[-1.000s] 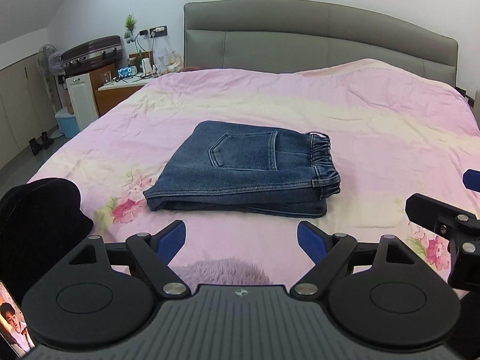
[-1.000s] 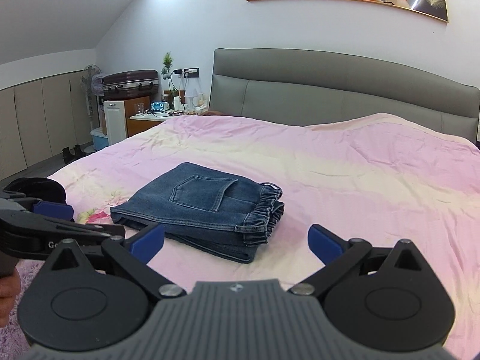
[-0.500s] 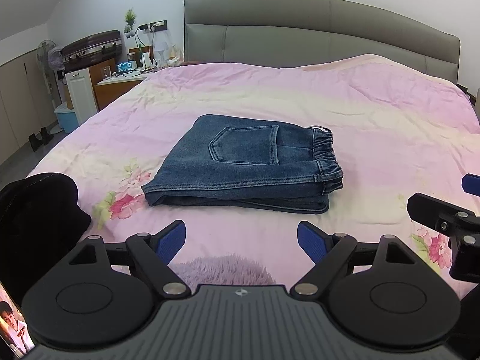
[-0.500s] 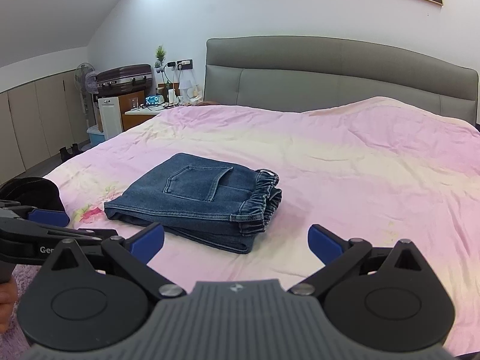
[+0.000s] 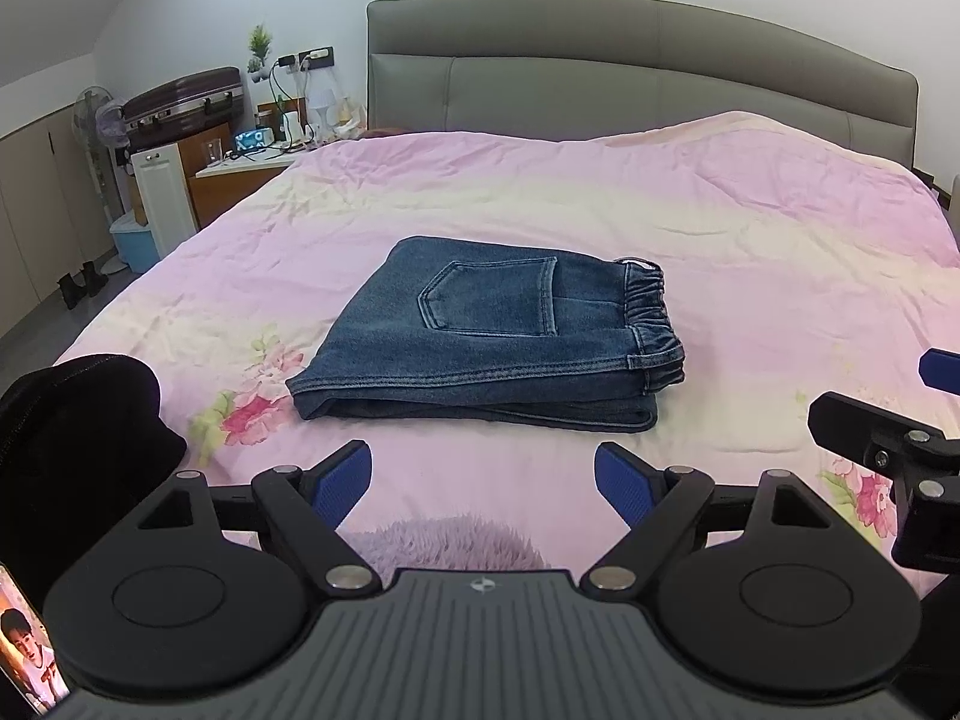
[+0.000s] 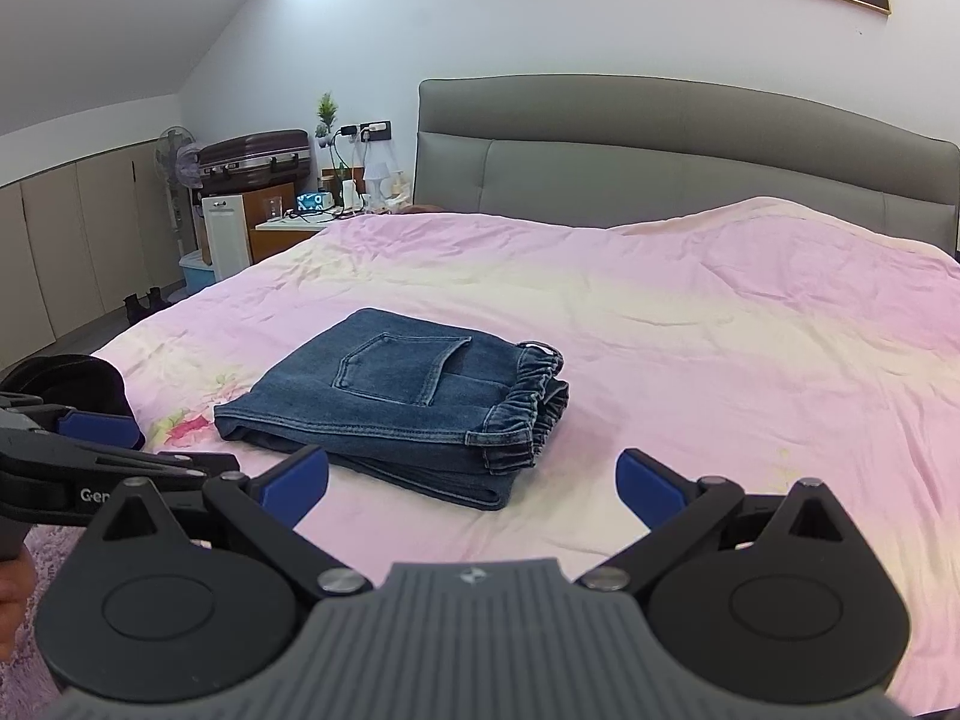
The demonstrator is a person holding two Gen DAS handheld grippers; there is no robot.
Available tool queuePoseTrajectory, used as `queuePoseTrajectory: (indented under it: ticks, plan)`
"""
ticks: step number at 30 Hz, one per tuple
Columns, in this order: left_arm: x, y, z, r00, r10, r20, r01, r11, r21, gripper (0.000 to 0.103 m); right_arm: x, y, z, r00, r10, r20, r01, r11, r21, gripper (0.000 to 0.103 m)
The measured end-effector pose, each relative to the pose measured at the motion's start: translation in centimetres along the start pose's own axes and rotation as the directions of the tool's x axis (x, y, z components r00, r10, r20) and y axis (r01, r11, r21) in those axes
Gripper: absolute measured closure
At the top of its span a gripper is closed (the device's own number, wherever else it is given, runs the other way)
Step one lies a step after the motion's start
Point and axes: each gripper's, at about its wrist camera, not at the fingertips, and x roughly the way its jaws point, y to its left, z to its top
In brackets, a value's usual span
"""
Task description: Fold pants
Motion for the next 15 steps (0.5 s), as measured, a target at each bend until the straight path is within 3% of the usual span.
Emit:
queuePoseTrajectory:
  ticks: [15]
  plan:
    - [-0.59,0.17,0.12,1.000,0.004,0.005,-0.004,1.000,-0.004,0.005,-0.26,-0.02,0.08,1.000,0.012,0.003,-0.012,1.000,0.000,0.005]
